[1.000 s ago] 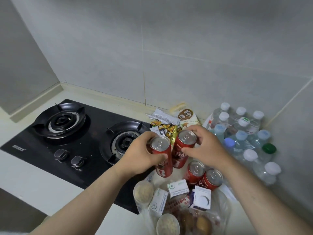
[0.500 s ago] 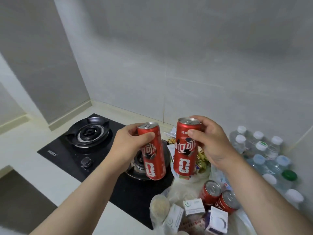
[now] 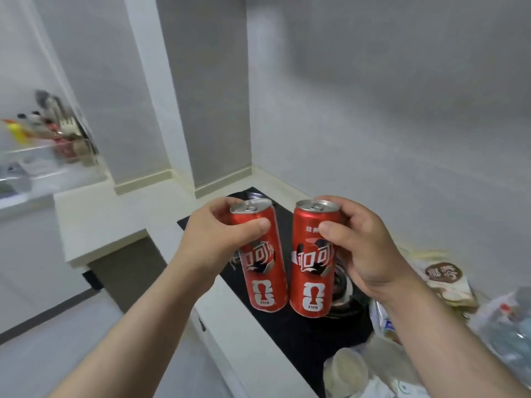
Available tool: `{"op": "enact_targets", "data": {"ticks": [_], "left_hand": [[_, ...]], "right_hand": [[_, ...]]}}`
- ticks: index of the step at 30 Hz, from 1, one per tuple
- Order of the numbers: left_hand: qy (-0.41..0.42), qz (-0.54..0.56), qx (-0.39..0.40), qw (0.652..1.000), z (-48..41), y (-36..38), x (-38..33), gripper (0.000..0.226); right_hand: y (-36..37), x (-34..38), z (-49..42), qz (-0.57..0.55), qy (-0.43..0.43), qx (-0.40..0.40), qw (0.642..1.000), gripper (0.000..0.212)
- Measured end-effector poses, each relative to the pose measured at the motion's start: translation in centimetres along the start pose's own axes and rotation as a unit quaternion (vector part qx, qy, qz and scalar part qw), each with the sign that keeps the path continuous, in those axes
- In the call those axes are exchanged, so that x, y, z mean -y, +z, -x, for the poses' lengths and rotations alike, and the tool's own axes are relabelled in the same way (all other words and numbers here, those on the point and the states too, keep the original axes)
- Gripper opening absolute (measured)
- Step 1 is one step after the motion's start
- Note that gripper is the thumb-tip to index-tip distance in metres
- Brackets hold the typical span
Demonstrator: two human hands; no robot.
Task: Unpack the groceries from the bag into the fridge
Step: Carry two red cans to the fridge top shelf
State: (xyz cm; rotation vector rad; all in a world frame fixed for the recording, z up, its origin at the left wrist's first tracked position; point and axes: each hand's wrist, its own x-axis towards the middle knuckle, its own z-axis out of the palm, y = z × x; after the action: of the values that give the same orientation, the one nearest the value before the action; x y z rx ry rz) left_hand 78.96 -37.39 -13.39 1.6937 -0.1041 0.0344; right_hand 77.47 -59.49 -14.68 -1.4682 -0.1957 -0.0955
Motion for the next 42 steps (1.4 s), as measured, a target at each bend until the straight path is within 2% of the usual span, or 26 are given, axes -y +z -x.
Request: {"op": "enact_targets", "data": {"ticks": [5, 11, 15, 19, 24, 27, 33, 36, 40, 42], "left_hand": [[0.003, 0.008, -0.085, 0.996, 2.6, -7.7, -0.3, 0.066], [-0.007, 0.008, -0.187, 0.982, 7.2, -16.9, 0.2, 0.078], [-0.011, 0.002, -0.227, 0.974, 10.2, -22.1, 0.6, 0.075], [-0.003, 0.011, -0.257, 0.966, 13.2, -26.4, 0.7, 0.06], [0.018, -0.022, -0.305, 0.952, 17.0, -30.8, 0.5, 0.064], [0.028, -0.045, -0.342, 0.938, 19.1, -32.8, 0.2, 0.057], [0.004, -0.077, -0.439, 0.895, 22.4, -35.8, 0.1, 0.055], [-0.009, -0.095, -0.501, 0.86, 23.8, -36.6, 0.0, 0.046], [-0.024, -0.119, -0.573, 0.811, 25.2, -37.2, -0.4, 0.055], [-0.029, -0.13, -0.605, 0.785, 25.8, -37.4, -0.8, 0.048]], "right_hand": [[7.7, 0.2, -1.4, 0.013, 0.006, 0.075, 0.997, 0.052], [17.5, -0.8, -1.4, 0.01, 0.023, 0.147, 0.989, 0.064], [23.3, -1.0, -1.0, 0.015, 0.032, 0.199, 0.979, 0.066], [28.3, -0.6, -0.5, -0.002, 0.035, 0.228, 0.973, 0.07], [34.4, -0.3, 0.4, -0.006, 0.012, 0.285, 0.959, 0.065], [37.9, -0.6, 0.7, -0.008, 0.002, 0.325, 0.946, 0.068], [44.6, -1.6, 0.1, -0.025, -0.012, 0.418, 0.908, 0.067], [47.9, -1.9, -0.6, -0.052, -0.015, 0.477, 0.877, 0.069], [51.9, -2.4, -1.5, -0.079, -0.007, 0.549, 0.832, 0.074], [53.7, -2.3, -1.7, -0.092, -0.003, 0.582, 0.808, 0.073]]}}
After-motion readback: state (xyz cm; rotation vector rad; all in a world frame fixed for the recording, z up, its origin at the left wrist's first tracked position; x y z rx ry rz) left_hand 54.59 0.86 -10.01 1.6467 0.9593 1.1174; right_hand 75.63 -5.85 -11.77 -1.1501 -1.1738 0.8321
